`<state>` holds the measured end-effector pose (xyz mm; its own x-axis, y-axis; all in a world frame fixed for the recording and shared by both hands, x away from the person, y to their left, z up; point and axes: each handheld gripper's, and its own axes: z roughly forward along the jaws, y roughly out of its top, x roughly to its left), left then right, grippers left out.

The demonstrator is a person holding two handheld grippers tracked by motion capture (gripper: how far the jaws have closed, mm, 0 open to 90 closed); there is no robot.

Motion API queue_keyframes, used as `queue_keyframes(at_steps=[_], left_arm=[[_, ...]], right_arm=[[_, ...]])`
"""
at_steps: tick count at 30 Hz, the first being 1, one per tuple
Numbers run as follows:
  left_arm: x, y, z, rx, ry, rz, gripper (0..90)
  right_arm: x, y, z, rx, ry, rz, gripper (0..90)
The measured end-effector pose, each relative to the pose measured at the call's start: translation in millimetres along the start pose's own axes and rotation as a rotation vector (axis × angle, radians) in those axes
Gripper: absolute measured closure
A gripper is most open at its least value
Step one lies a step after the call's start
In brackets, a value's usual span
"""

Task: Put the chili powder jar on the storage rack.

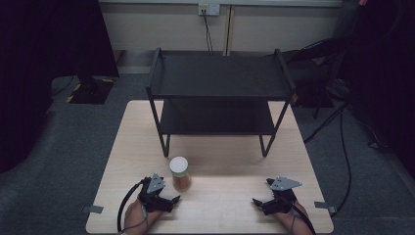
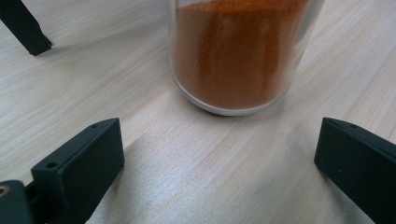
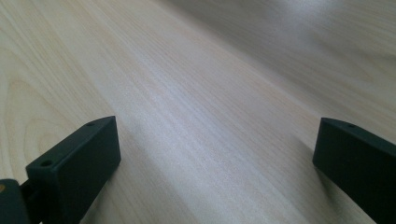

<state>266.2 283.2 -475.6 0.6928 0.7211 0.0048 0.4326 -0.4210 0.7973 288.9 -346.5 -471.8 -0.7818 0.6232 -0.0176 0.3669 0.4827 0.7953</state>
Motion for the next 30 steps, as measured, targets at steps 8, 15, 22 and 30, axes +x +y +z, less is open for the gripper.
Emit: queue_keyframes(at_steps=[8, 15, 22, 30], left_arm=[[0.3, 0.0, 0.1, 0.0, -0.001, 0.0, 0.6], [2.3, -0.2, 0.4, -0.002, -0.008, 0.006, 0.4], [2.8, -0.1, 0.6, -0.001, -0.011, 0.005, 0.3], [2.0, -0.9, 0.1, -0.004, -0.008, 0.005, 1.2]], right_arm=[[0.1, -0.1, 0.0, 0.0, 0.0, 0.0, 0.0], [0.1, -0.1, 0.0, -0.001, -0.001, 0.0, 0.0], [0.1, -0.1, 0.0, 0.0, -0.001, 0.0, 0.0], [0.0, 0.0, 0.0, 0.0, 0.0, 0.0, 0.0]])
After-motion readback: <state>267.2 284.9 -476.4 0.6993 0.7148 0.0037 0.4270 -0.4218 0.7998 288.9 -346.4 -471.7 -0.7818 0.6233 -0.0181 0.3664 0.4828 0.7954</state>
